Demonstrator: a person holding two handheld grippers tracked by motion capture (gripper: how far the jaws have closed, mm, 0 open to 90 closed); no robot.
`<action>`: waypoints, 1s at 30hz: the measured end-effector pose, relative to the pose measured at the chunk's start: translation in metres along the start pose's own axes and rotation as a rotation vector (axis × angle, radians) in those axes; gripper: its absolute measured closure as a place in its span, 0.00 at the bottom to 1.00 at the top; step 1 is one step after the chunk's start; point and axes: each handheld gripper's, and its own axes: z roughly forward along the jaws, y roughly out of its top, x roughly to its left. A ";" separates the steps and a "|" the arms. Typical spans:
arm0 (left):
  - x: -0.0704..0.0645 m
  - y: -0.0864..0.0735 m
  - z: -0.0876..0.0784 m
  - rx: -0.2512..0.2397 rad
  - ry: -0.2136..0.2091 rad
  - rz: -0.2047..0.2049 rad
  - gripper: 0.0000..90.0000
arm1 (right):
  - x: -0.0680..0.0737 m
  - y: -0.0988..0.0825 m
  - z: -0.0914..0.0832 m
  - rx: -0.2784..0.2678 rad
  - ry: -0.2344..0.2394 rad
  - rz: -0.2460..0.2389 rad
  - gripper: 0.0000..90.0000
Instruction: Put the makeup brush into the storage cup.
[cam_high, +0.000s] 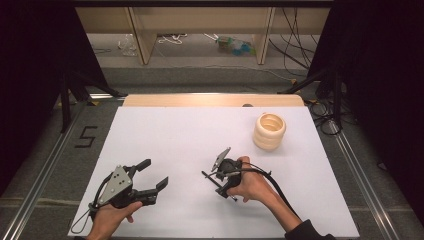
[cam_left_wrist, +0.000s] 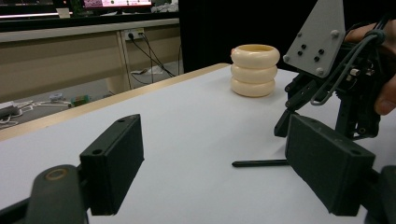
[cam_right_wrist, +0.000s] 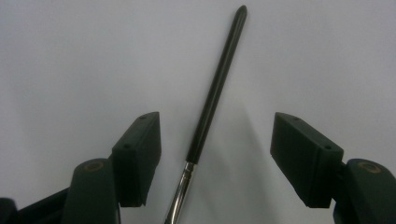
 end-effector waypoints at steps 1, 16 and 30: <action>0.000 0.000 0.000 0.000 0.000 0.000 0.22 | 0.000 0.000 0.000 0.000 0.000 0.000 0.40; -0.001 -0.001 0.001 0.003 -0.002 -0.018 0.22 | -0.001 0.006 0.005 0.056 0.029 -0.001 0.55; -0.001 -0.001 0.001 0.003 -0.002 -0.020 0.22 | -0.002 0.007 0.008 0.100 0.048 0.004 0.67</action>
